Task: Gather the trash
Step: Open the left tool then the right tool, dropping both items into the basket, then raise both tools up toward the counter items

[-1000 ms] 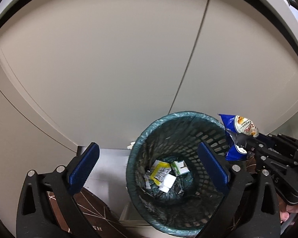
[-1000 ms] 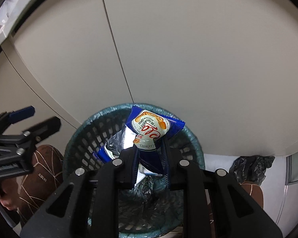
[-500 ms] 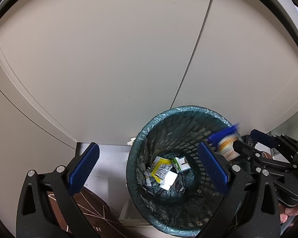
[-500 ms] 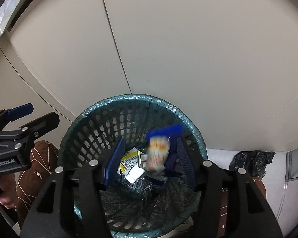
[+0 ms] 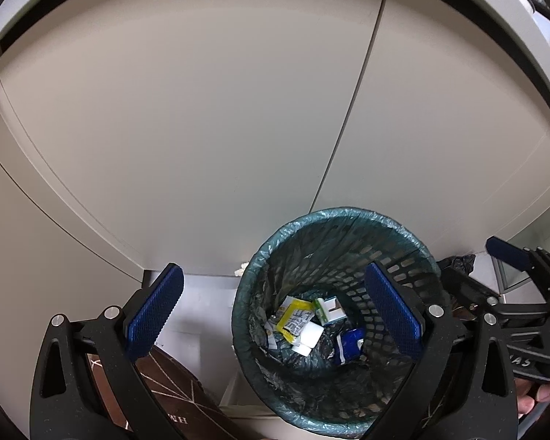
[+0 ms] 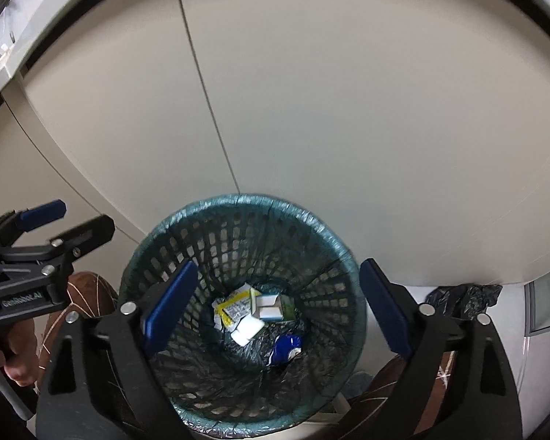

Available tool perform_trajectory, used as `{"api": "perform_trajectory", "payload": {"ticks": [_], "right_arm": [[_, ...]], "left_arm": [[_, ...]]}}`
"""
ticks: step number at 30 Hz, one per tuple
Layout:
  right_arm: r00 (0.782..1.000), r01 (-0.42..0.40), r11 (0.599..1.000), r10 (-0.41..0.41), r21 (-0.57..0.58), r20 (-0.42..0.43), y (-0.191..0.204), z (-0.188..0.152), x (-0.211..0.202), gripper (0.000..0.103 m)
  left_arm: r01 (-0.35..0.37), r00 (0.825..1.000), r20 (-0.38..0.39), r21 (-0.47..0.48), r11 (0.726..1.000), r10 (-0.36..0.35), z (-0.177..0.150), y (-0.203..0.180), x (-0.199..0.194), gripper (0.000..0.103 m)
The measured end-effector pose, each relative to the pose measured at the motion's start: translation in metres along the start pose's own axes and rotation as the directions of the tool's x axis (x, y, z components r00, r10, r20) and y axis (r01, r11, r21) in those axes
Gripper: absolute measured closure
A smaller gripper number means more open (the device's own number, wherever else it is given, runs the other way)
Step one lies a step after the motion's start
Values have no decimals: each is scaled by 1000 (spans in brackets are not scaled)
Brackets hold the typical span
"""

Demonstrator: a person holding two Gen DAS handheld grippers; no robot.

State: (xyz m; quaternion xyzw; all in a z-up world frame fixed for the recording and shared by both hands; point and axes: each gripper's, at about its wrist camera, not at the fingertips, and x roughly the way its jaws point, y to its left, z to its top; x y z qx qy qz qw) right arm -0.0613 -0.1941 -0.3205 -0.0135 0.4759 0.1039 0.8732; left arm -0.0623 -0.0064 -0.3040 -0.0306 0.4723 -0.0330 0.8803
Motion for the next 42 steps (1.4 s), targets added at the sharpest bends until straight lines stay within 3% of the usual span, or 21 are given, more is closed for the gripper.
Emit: {"api": "perform_trajectory", "payload": {"ticks": [4, 15, 30, 38, 42], "right_arm": [[997, 32, 999, -33, 16, 65, -8, 9, -27, 10], [974, 58, 998, -62, 28, 216, -25, 47, -94, 9], [908, 66, 998, -70, 24, 412, -35, 126, -178, 9], [876, 99, 995, -92, 9, 473, -37, 171, -202, 9], [872, 102, 995, -88, -3, 482, -42, 194, -206, 9]], "left_arm": [[4, 1000, 28, -4, 1000, -4, 4, -2, -12, 6], [14, 992, 129, -9, 1000, -13, 37, -12, -62, 6], [46, 952, 302, 17, 999, -49, 114, -30, -147, 6], [25, 924, 379, 47, 999, -41, 161, -39, -183, 6], [25, 919, 393, 58, 998, -46, 183, -41, -189, 6]]}}
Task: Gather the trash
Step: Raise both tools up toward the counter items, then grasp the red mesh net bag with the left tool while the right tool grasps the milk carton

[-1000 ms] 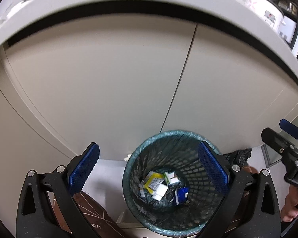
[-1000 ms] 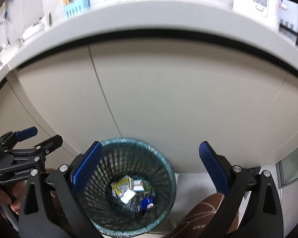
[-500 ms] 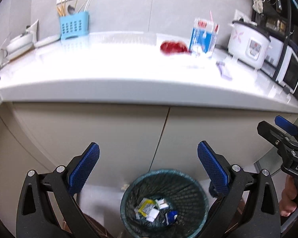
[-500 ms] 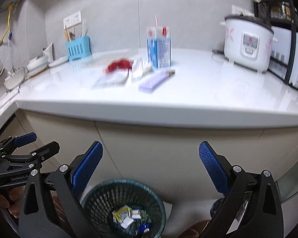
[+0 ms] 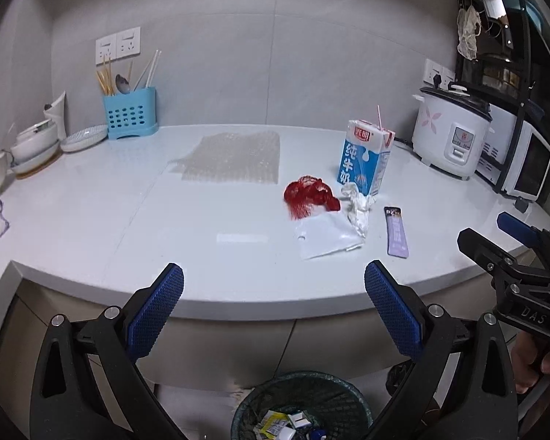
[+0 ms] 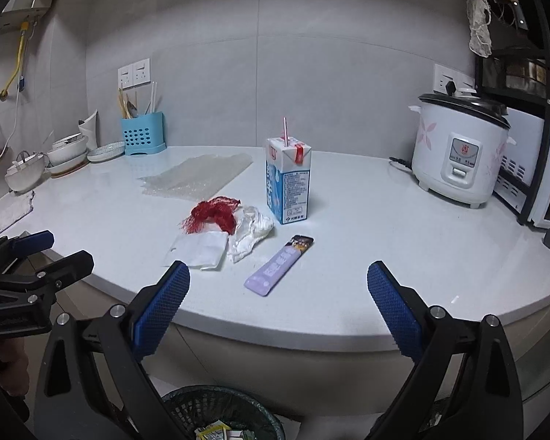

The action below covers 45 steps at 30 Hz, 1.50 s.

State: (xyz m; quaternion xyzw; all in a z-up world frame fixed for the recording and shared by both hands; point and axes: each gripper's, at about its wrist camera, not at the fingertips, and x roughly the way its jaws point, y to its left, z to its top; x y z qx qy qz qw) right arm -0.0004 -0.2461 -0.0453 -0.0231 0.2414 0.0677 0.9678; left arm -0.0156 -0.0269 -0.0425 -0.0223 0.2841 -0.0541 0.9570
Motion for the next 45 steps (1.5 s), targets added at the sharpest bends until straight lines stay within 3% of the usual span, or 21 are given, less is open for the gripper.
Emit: {"api": "perform_trajectory", "payload": {"ticks": [10, 25, 34, 42, 45], "right_arm": [[999, -34, 999, 34, -2, 10, -18, 45, 29, 9], [998, -43, 999, 42, -26, -45, -27, 88, 121, 10], [991, -68, 998, 67, -8, -118, -31, 100, 169, 23], [985, -88, 996, 88, 6, -149, -25, 98, 190, 39], [982, -95, 995, 96, 17, -163, -23, 98, 195, 48]], "left_arm": [[8, 1000, -6, 30, 1000, -8, 48, -10, 31, 6], [8, 994, -111, 70, 998, 0, 82, -24, 129, 6], [27, 976, -216, 105, 994, -4, 89, -37, 181, 8], [47, 956, -294, 92, 995, -18, 87, -41, 208, 21], [49, 948, -316, 87, 995, -19, 87, -43, 212, 38]]}}
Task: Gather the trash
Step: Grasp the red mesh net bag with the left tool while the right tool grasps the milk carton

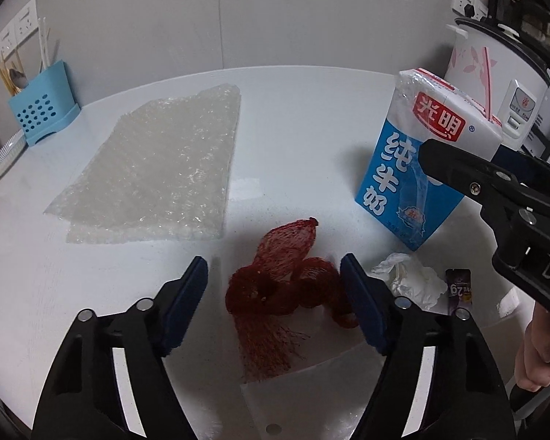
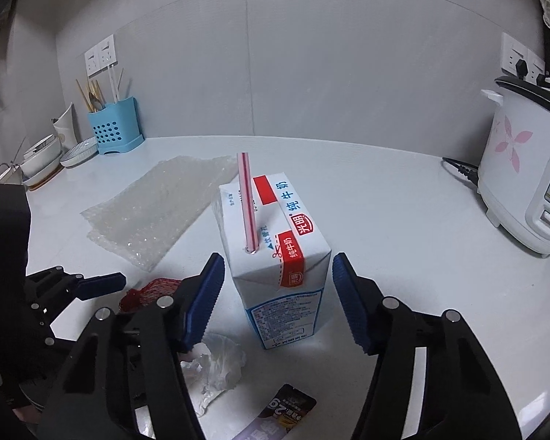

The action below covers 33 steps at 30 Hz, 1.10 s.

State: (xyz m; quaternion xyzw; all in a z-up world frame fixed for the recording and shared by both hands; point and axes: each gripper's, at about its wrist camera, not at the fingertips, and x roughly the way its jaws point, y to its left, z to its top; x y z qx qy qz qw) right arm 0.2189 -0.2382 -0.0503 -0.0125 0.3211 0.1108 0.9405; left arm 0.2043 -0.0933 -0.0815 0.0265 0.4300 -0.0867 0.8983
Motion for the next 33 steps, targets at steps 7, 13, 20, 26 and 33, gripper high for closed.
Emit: {"api": "perform_trajectory", "payload": {"ticks": [7, 13, 20, 26, 33], "right_arm": [[1000, -5, 1000, 5, 18, 0, 2, 0, 1, 59], [1000, 26, 1000, -26, 13, 15, 2, -2, -3, 64], [999, 46, 999, -47, 28, 22, 2, -2, -9, 64], [998, 57, 998, -57, 30, 28, 4, -4, -19, 64], [995, 78, 996, -80, 35, 55, 3, -6, -42, 64]], "left_arm": [[40, 999, -20, -7, 999, -40, -2, -5, -2, 83], [42, 999, 13, -21, 999, -42, -2, -4, -9, 86], [25, 998, 51, -24, 999, -23, -1, 3, -24, 86], [15, 997, 73, -40, 999, -12, -4, 10, -37, 86], [14, 994, 107, -52, 999, -8, -10, 13, -60, 86]]}}
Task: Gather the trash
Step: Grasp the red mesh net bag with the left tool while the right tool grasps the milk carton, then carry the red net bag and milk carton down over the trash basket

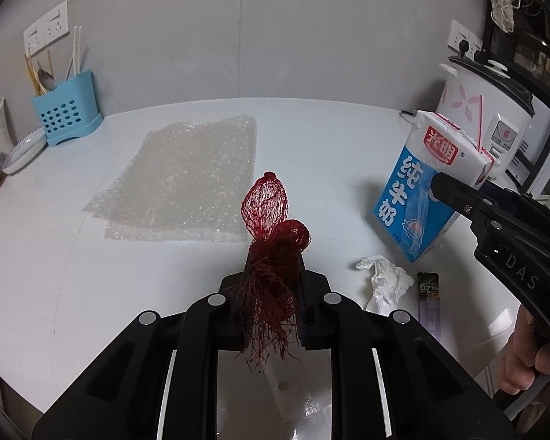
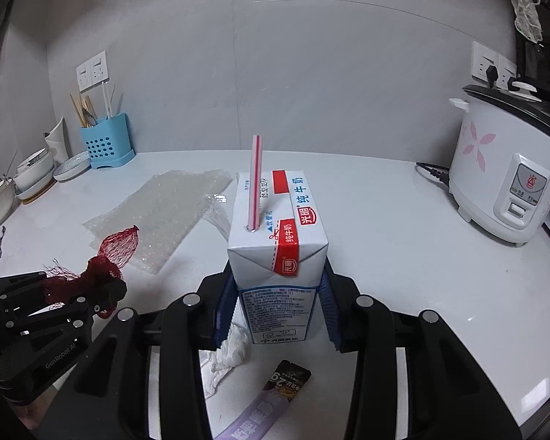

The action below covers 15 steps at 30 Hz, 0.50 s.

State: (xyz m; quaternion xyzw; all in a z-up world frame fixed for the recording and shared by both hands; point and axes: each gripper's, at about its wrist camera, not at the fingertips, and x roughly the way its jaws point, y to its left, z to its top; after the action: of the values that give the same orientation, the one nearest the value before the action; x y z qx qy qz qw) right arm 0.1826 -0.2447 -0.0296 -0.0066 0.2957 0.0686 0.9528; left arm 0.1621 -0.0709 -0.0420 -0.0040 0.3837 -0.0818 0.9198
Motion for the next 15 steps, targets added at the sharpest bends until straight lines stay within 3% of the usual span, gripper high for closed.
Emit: {"api": "perform_trajectory", "payload": {"ticks": [15], "right_arm": [[998, 32, 999, -32, 2, 46, 5, -7, -60, 64]], "left_arm": [[2, 997, 72, -14, 1000, -1, -15, 1, -63, 86]]}}
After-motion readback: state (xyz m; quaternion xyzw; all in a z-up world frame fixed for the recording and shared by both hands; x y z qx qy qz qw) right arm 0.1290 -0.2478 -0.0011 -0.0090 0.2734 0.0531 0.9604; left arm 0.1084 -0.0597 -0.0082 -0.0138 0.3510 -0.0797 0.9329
